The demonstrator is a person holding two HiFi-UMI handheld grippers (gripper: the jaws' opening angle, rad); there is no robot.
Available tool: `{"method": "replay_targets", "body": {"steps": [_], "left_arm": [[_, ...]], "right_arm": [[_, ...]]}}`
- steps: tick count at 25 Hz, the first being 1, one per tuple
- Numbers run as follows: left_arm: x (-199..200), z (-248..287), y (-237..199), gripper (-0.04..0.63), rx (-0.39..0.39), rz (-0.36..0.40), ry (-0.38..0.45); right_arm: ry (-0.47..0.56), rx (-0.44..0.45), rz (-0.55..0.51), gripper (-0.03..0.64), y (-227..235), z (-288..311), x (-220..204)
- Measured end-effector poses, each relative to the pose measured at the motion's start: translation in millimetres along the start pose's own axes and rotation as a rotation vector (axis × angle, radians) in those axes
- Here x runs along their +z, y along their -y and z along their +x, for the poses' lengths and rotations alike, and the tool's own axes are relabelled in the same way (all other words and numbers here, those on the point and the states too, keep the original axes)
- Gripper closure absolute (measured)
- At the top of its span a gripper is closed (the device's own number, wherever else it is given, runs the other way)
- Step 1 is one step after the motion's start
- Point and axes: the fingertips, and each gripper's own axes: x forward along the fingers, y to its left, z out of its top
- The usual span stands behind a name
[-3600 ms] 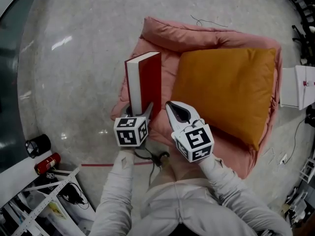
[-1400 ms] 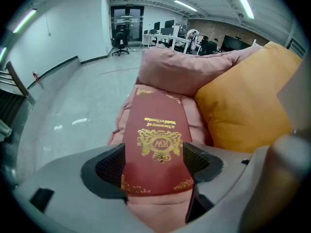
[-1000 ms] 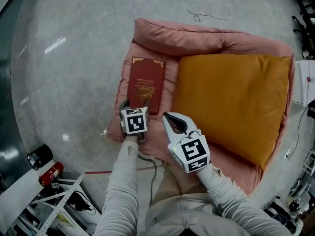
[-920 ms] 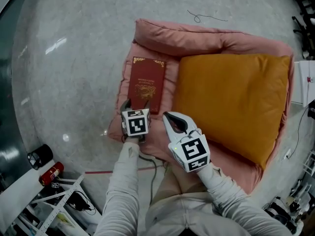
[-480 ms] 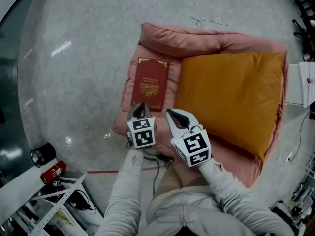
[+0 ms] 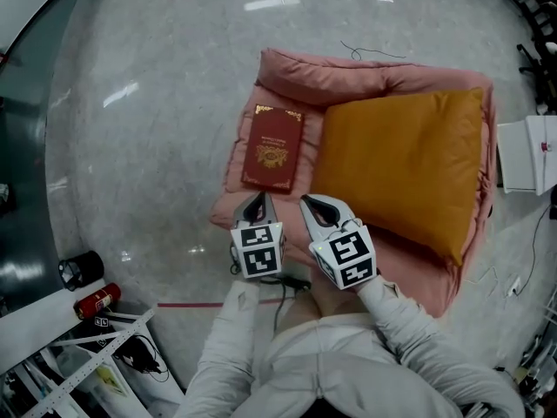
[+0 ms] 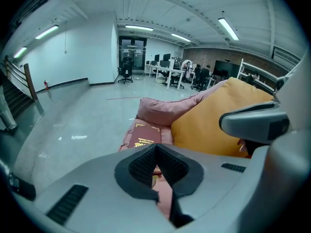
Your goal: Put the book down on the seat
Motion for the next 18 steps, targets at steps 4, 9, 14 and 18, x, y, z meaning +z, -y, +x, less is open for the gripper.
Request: {"method": "replay_targets", "body": {"steps": [4,9,14,18], "left_arm": [[0,-25,4,0.589,0.01,-0.008,0.013],[-4,-50,6,0.589,0.025,-0.035,0.023],[-5,-73,10,0.589,0.012,-0.05,0.038],[-4,-83,12,0.589,0.007,-0.062,0.057]], "right_arm": [[-0.004,0.023,-0.02,0.617,-13,-11,-1],[-0.004,0.046,-0.045,0.618,-23,-23,-1],[-0.008,0.058,-0.076,0.618,-35,-37,-1],[-0.008,0.063,-0.089,0.618,-40,-47,-3]]}}
